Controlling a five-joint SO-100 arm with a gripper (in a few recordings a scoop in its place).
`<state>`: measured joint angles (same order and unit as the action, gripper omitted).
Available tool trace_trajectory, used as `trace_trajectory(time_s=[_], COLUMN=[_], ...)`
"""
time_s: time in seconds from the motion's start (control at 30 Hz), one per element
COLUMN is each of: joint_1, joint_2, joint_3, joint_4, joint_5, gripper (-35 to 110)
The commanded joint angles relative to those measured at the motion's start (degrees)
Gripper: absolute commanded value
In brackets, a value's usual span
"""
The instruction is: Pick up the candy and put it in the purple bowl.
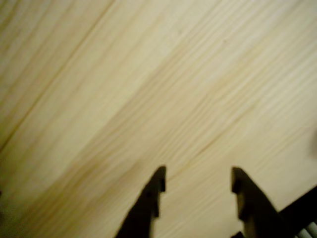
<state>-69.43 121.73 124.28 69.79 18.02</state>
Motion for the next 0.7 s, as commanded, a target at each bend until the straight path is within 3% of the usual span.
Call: trace_trajectory(time_s=[0.0, 0.27, 0.47, 0.67], joint_1=[-2.0, -7.4, -12.5, -15.6], joint_2=[-2.2, -6.4, -13.9, -18.2], joint_3=[-6.8, -8.3, -16.5, -20.1], joint_4=[-0.4, -8.4, -8.7, -11.8], joint_5=[1.5, 2.5, 4.0, 8.1], gripper=[27, 27, 28, 45])
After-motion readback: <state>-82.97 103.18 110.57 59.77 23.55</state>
